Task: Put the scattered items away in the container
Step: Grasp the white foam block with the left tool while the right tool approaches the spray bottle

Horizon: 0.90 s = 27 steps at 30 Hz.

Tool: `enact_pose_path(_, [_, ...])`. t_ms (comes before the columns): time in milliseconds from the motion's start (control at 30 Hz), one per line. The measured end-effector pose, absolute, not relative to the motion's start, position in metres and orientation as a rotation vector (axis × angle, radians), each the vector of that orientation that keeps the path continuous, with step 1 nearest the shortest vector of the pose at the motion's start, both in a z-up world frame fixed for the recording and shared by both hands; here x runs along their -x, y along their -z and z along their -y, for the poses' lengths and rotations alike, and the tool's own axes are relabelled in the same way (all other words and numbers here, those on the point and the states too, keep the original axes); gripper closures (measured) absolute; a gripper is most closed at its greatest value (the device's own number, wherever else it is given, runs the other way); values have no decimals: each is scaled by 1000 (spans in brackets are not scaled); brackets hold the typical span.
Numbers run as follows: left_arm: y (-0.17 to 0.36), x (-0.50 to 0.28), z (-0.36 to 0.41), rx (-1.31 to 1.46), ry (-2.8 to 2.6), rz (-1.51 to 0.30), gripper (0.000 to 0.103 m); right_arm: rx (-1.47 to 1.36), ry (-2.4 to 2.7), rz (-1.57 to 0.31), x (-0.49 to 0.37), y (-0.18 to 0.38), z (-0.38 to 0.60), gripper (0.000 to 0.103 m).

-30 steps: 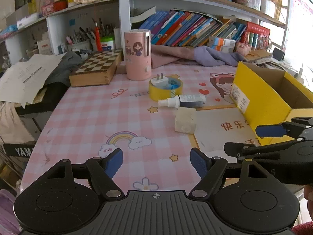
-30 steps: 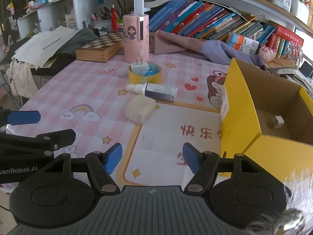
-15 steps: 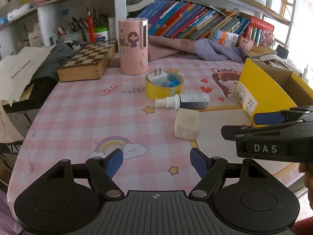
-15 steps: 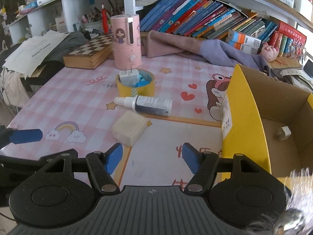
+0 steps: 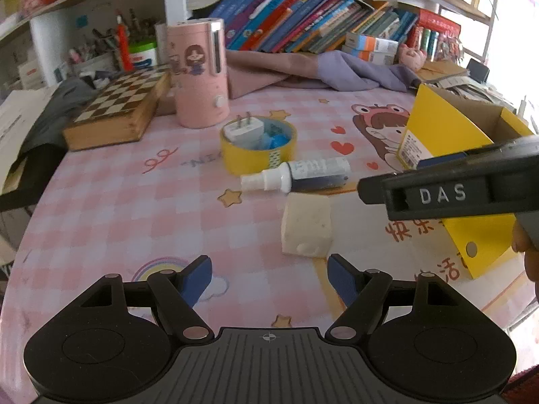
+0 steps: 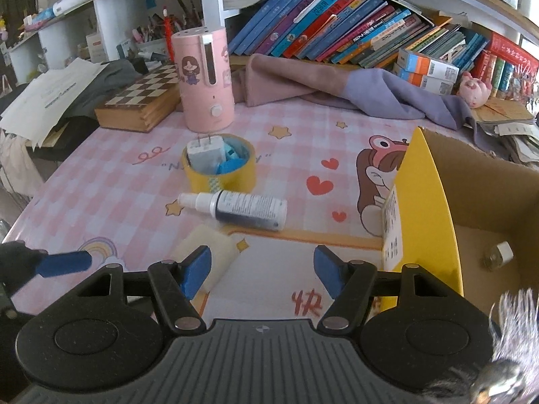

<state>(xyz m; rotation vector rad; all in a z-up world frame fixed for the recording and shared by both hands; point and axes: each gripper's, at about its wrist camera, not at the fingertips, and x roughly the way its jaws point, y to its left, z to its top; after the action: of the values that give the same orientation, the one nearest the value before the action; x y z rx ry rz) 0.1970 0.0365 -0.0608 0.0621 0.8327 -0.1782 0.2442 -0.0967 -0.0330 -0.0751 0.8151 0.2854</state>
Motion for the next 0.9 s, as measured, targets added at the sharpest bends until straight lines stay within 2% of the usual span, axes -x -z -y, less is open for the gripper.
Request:
enact_pose_path(800, [91,-254,-7,-80,244,-865,27,174,-411,-916,-316,39,81,37])
enact_pose_path(867, [94,-255,-5,-79,250,-875,38,192,-419,-924,-321,41,78,37])
enact_pose_path(900, [96,-256,-4,-82,252,-883,39,200,-422,-926,-323,42,77,36])
